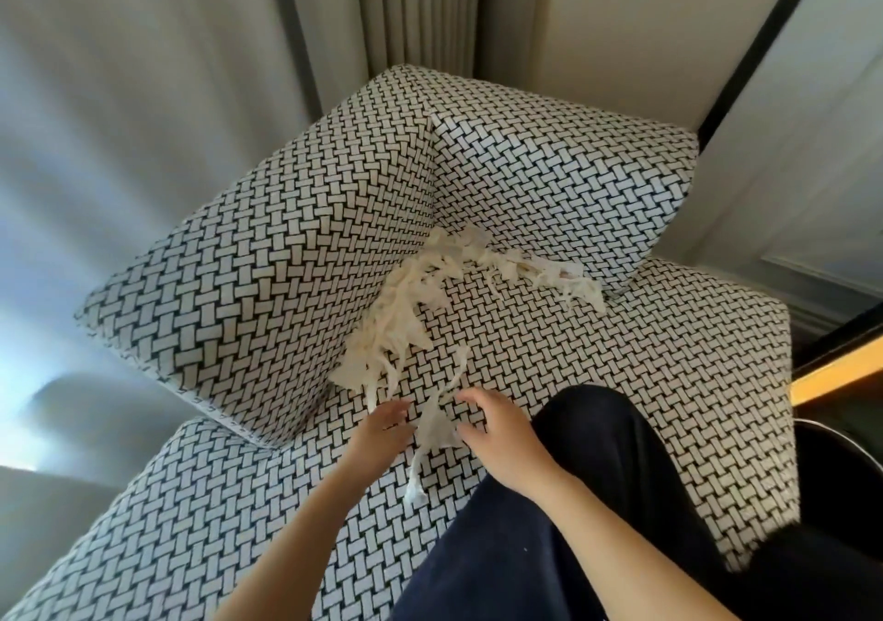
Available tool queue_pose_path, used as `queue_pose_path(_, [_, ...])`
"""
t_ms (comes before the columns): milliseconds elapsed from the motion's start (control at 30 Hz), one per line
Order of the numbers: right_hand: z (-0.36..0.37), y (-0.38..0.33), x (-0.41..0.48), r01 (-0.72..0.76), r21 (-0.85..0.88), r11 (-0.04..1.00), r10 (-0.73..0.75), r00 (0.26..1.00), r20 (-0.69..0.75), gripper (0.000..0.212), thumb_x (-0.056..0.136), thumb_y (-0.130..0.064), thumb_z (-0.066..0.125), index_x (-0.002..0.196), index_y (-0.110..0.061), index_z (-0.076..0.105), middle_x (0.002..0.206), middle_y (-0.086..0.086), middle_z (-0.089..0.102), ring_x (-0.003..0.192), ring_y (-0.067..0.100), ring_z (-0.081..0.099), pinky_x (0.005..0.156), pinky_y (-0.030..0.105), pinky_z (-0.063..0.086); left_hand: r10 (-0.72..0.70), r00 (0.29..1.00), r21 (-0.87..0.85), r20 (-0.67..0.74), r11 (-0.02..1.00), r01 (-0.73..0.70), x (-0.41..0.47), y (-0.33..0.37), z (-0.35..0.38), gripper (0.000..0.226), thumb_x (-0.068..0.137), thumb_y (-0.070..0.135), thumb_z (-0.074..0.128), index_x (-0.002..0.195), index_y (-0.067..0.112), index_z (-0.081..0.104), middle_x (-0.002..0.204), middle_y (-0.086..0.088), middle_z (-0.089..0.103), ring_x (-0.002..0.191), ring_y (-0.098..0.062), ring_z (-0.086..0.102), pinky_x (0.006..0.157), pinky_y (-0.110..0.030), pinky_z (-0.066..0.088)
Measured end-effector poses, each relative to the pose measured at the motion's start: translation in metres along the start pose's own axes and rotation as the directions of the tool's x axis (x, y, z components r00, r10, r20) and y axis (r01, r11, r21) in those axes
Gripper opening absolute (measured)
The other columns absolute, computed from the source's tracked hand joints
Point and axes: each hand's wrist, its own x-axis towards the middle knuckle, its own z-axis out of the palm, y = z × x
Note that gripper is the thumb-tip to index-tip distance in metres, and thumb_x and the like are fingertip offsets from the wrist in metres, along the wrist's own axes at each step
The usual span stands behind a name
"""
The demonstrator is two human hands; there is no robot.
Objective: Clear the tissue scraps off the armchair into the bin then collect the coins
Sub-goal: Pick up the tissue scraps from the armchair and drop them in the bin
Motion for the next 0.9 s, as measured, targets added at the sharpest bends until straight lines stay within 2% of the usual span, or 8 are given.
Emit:
queue_pose_path(133, [0.011,0.004,0.002,0.092,-0.324,0.942,-0.088,0.996,0.026,0.054,0.095,-0.023,0.052,0.145,-0.021,0.031,0.147,-0.003,0.033,0.138,0.014,0.024,0.114,0.029,0.02,0.062,0.992,0.205,-0.108,0.978,-0.039,0.011,-0.005,0.013,0.059,0.085,0.016,0.062,0.139,0.018,0.038,0.136,-0.005,0.045,0.109,-0.014,0.049,0.077,-0.017,0.045])
queue_pose_path(200, [0.016,0.005,0.003,0.097,-0.453,0.886,-0.075,0.995,0.066,0.058,0.094,-0.026,0.05,0.147,-0.022,0.025,0.151,-0.001,0.028,0.141,0.019,0.018,0.116,0.037,0.019,0.118,0.988,0.331,-0.104,0.941,-0.077,0.015,-0.004,0.021,0.066,0.084,0.021,0.065,0.142,0.018,0.033,0.142,-0.004,0.037,0.12,-0.017,0.047,0.091,-0.025,0.045])
queue_pose_path(267, [0.02,0.007,0.001,0.093,-0.543,0.835,-0.034,0.992,0.118,0.061,0.095,-0.029,0.048,0.148,-0.023,0.02,0.156,0.003,0.018,0.145,0.024,0.008,0.117,0.043,0.012,0.165,0.983,0.449,-0.079,0.887,-0.113,0.019,-0.002,0.026,0.069,0.082,0.025,0.066,0.142,0.022,0.032,0.143,-0.001,0.034,0.122,-0.02,0.047,0.092,-0.028,0.045])
queue_pose_path(467, [0.022,0.009,-0.003,0.156,-0.621,0.768,-0.083,0.986,0.145,0.061,0.094,-0.031,0.049,0.148,-0.025,0.02,0.159,0.004,0.005,0.147,0.025,-0.001,0.117,0.044,0.007,0.326,0.945,0.669,-0.035,0.71,-0.22,0.02,0.002,0.037,0.047,0.085,0.009,0.058,0.127,0.029,0.05,0.124,0.001,0.044,0.11,-0.021,0.052,0.093,-0.029,0.045])
queue_pose_path(633, [0.022,0.01,-0.001,0.16,-0.605,0.78,-0.07,0.983,0.17,0.067,0.094,-0.032,0.049,0.15,-0.025,0.013,0.16,0.005,0.002,0.147,0.023,-0.002,0.117,0.044,0.007,0.376,0.923,0.601,-0.086,0.758,-0.253,0.012,-0.008,0.039,0.029,0.087,-0.001,0.051,0.104,0.016,0.066,0.111,0.002,0.053,0.095,-0.013,0.053,0.072,-0.008,0.031])
queue_pose_path(767, [0.022,0.011,0.0,0.139,-0.613,0.778,-0.035,0.983,0.179,0.071,0.096,-0.037,0.047,0.152,-0.016,0.009,0.159,0.008,0.007,0.147,0.021,0.006,0.118,0.04,0.009,0.311,0.934,0.33,-0.175,0.912,-0.242,0.004,-0.015,0.039,0.034,0.079,-0.009,0.055,0.07,0.022,0.066,0.091,0.006,0.059,0.092,-0.014,0.055,0.075,-0.014,0.033])
queue_pose_path(833, [0.022,0.011,0.001,0.14,-0.611,0.779,-0.043,0.984,0.17,0.071,0.096,-0.041,0.046,0.151,-0.013,0.012,0.155,0.008,0.025,0.142,0.02,0.024,0.116,0.039,0.018,0.266,0.939,0.181,-0.219,0.956,-0.229,-0.003,-0.015,0.038,0.04,0.077,-0.008,0.058,0.064,0.029,0.061,0.084,0.009,0.06,0.087,-0.011,0.056,0.072,-0.017,0.038])
queue_pose_path(900, [0.022,0.009,0.001,0.143,-0.616,0.775,-0.047,0.985,0.169,0.071,0.095,-0.047,0.045,0.15,-0.013,0.016,0.137,0.008,0.053,0.123,0.022,0.05,0.107,0.037,0.033,0.207,0.947,0.059,-0.246,0.978,-0.199,-0.01,-0.01,0.038,0.037,0.077,-0.006,0.06,0.065,0.029,0.062,0.08,0.009,0.062,0.082,-0.009,0.056,0.068,-0.015,0.04])
